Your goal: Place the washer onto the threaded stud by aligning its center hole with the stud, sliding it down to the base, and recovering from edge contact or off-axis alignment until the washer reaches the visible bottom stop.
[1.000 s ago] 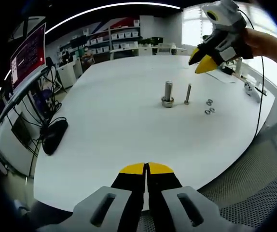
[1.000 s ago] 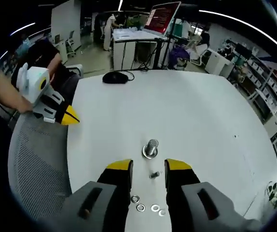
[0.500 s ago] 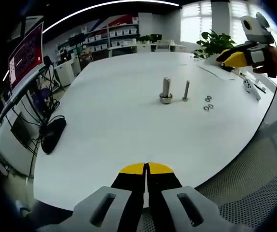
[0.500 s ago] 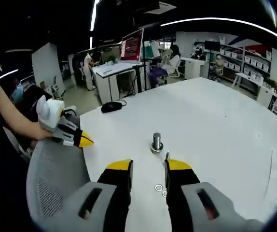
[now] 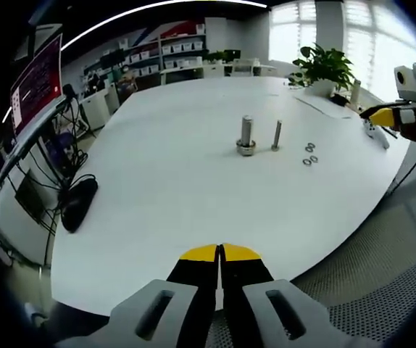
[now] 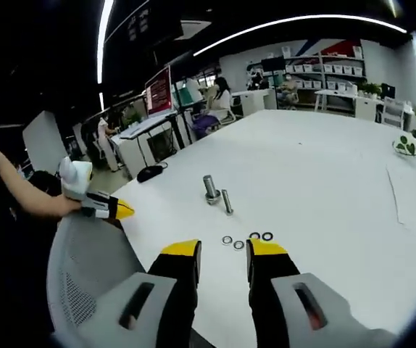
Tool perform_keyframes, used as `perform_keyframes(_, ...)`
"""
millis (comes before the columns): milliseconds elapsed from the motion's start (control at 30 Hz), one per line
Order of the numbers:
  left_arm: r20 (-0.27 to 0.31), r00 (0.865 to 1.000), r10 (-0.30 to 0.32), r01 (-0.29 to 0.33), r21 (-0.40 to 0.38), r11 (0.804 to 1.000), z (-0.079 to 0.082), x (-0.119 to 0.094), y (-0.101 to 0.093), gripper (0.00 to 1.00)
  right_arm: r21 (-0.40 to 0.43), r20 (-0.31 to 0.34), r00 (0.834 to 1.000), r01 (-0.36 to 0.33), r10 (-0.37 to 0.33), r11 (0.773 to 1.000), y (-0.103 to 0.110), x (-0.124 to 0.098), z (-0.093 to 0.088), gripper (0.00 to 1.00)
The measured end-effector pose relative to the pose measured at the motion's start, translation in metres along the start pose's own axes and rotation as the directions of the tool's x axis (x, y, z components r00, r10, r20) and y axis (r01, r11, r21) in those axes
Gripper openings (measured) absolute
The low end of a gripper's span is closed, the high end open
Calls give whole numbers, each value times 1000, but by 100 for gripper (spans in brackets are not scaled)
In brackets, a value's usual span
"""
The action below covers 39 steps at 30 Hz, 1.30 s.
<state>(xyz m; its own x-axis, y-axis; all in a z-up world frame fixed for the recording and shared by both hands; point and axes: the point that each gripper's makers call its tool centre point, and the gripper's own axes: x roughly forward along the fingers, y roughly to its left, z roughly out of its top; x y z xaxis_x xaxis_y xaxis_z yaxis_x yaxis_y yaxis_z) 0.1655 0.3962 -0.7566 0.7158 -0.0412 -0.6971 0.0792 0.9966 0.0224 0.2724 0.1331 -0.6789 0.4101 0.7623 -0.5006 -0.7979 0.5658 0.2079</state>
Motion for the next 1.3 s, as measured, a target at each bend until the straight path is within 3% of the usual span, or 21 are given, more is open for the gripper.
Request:
perform_keyframes(100, -9, 1000, 3, -3, 1, 1000, -1, 0, 0, 0, 28, 3, 1000, 15, -15, 1000, -6, -5, -11, 26)
perform_keyframes(167, -12, 1000, 2, -2, 0, 1000, -2, 0, 0, 0, 49, -29, 999, -17, 19, 999, 0, -6, -21, 25)
perform_keyframes(400, -13, 1000, -5, 5, -3, 1000, -2, -1, -2, 0, 77, -37, 999, -25, 28, 997, 12, -7, -33, 25)
perform_keyframes(933, -7, 1000, -5, 5, -6, 1000, -1, -1, -2, 0, 54, -74, 997, -11, 15, 998, 11, -1, -40, 24)
perform_keyframes(1167, 2, 1000, -6, 6, -7, 1000, 0, -1, -1, 0, 54, -81, 996, -27, 31, 998, 15, 11, -35, 24)
perform_keyframes(1300, 9, 1000, -4, 4, -9, 1000, 1, -1, -1, 0, -11, -124, 991, -47, 46, 999, 17, 25, -32, 24)
